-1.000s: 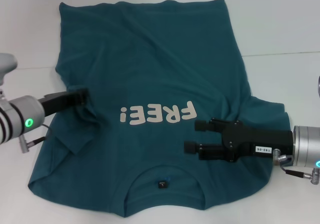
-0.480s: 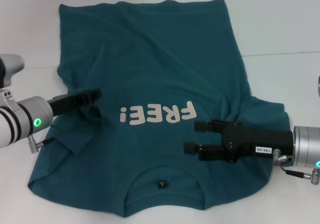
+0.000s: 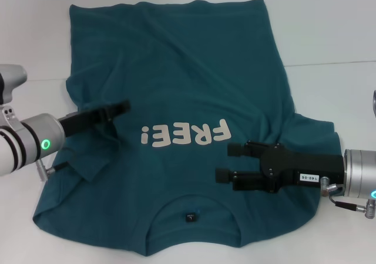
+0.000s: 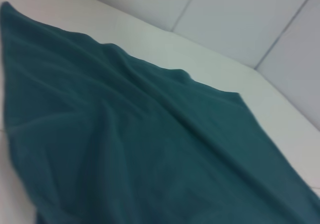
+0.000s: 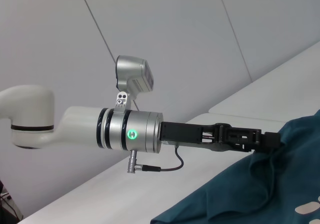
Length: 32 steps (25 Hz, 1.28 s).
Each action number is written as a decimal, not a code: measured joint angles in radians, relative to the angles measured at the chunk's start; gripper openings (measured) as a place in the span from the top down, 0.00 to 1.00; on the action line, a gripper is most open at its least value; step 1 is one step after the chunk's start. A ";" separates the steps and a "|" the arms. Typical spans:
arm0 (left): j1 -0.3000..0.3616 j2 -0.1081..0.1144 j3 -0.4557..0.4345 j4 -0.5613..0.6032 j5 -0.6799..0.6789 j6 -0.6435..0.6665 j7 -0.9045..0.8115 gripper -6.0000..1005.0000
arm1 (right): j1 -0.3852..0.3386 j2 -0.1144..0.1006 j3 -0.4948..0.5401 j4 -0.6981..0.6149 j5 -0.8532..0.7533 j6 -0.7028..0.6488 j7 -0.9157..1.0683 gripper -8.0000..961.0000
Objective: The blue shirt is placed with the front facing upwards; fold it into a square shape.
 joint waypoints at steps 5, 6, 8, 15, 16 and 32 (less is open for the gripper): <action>0.000 -0.001 0.001 0.001 -0.029 0.056 0.000 0.34 | 0.000 0.000 0.000 0.003 0.001 -0.001 0.001 0.02; 0.002 -0.001 0.001 0.004 -0.030 0.064 -0.001 0.31 | 0.000 0.000 0.000 0.003 0.001 -0.001 0.001 0.02; 0.012 0.000 -0.004 0.014 -0.032 0.081 -0.001 0.27 | 0.000 0.000 0.000 0.004 0.001 -0.001 0.001 0.02; 0.105 0.001 -0.010 0.109 -0.033 0.086 -0.001 0.20 | 0.000 0.000 0.000 0.005 0.000 -0.002 0.003 0.02; 0.118 0.000 -0.012 0.122 -0.033 0.084 -0.001 0.20 | 0.000 0.000 0.000 0.005 0.000 -0.002 0.007 0.02; 0.130 0.001 -0.006 0.092 -0.009 0.063 0.029 0.20 | 0.000 0.000 -0.003 0.002 -0.002 0.002 0.039 0.02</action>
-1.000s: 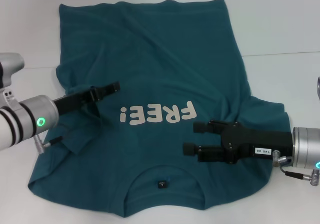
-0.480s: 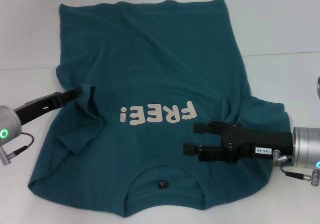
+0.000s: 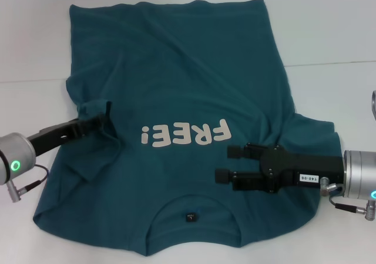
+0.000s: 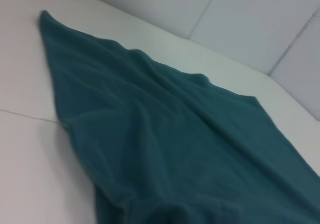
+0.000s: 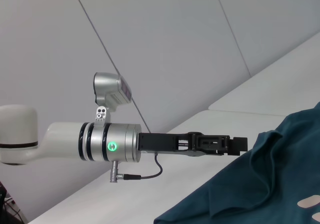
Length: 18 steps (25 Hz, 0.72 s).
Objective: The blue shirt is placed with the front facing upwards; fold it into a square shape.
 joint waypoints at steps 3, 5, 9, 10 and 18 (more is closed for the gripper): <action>-0.001 -0.001 0.013 0.000 0.001 0.002 0.000 0.20 | 0.000 0.000 0.000 0.002 0.000 0.001 0.000 0.02; -0.002 -0.002 0.021 0.000 0.001 0.002 0.001 0.20 | 0.000 0.000 0.000 0.003 0.000 0.001 0.000 0.02; -0.002 -0.002 0.026 0.004 0.001 0.002 0.002 0.20 | 0.000 0.000 0.000 0.003 0.000 0.001 0.000 0.02; -0.002 -0.001 0.026 0.006 0.001 0.002 0.002 0.20 | 0.000 0.000 0.000 0.003 0.000 0.001 0.000 0.02; 0.017 0.002 0.018 0.043 0.110 0.043 0.003 0.20 | -0.001 0.000 -0.002 -0.003 0.000 -0.001 0.001 0.02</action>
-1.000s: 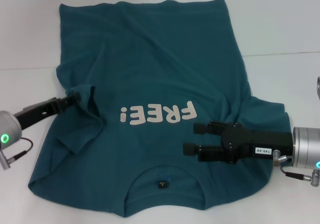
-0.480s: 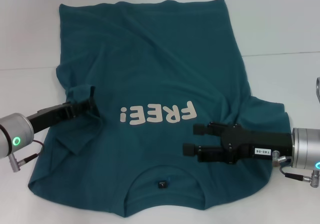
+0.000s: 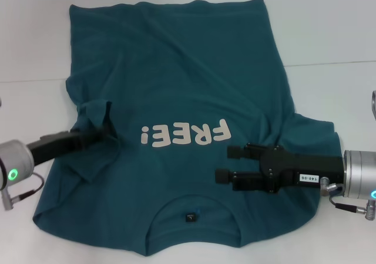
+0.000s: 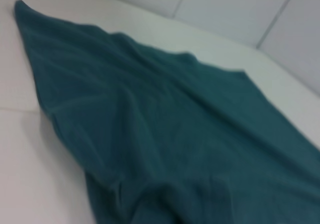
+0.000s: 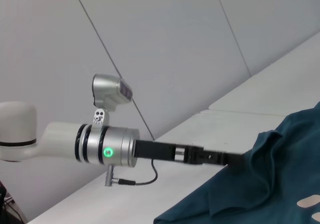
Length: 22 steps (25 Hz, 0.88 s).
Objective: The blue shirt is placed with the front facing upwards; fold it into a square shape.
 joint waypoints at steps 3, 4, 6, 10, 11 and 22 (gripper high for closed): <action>0.017 0.000 -0.002 0.028 0.052 0.029 0.000 0.20 | -0.001 0.000 0.000 -0.001 0.000 0.002 0.002 0.02; 0.022 0.000 -0.002 0.036 0.059 0.038 0.000 0.20 | -0.001 0.000 0.000 -0.001 0.000 0.003 0.002 0.02; 0.033 -0.001 -0.003 0.052 0.067 0.054 0.000 0.20 | 0.000 0.000 0.000 -0.001 0.000 0.004 0.002 0.02; 0.040 -0.001 -0.003 0.063 0.074 0.056 0.002 0.20 | 0.001 0.000 0.000 -0.002 0.000 0.004 0.003 0.02; 0.041 -0.001 -0.003 0.063 0.074 0.056 0.003 0.20 | 0.002 0.000 0.000 -0.002 0.001 0.004 0.003 0.02; 0.040 0.000 0.002 0.066 0.114 0.067 0.007 0.21 | 0.001 0.000 0.000 -0.003 0.006 0.005 0.003 0.02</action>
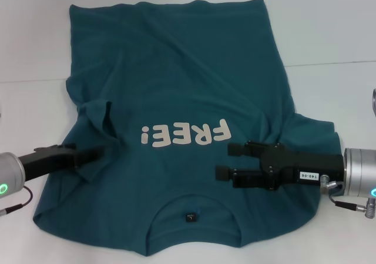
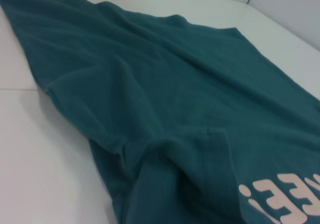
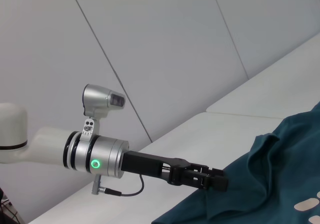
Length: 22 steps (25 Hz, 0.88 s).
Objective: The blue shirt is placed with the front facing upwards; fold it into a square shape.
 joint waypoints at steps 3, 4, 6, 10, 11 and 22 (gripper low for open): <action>-0.001 0.000 -0.001 0.000 0.019 0.004 0.000 0.21 | 0.000 0.000 0.000 0.000 0.000 0.000 0.000 0.02; -0.001 0.000 0.000 -0.001 0.023 0.005 0.000 0.21 | 0.000 0.000 0.000 0.000 0.000 0.001 0.000 0.02; -0.001 0.000 0.001 0.000 0.027 0.007 0.000 0.21 | -0.001 0.000 0.000 0.000 0.000 0.002 0.000 0.02; -0.001 0.000 0.002 0.001 0.032 0.017 -0.001 0.21 | 0.000 -0.001 0.000 0.000 0.000 0.002 0.000 0.02; 0.000 0.000 0.001 0.000 0.036 0.030 -0.001 0.21 | 0.000 -0.001 0.000 0.000 0.000 0.002 0.000 0.02; -0.010 0.000 0.004 0.010 0.069 0.122 -0.005 0.21 | -0.002 -0.002 0.002 0.000 0.000 0.000 -0.003 0.02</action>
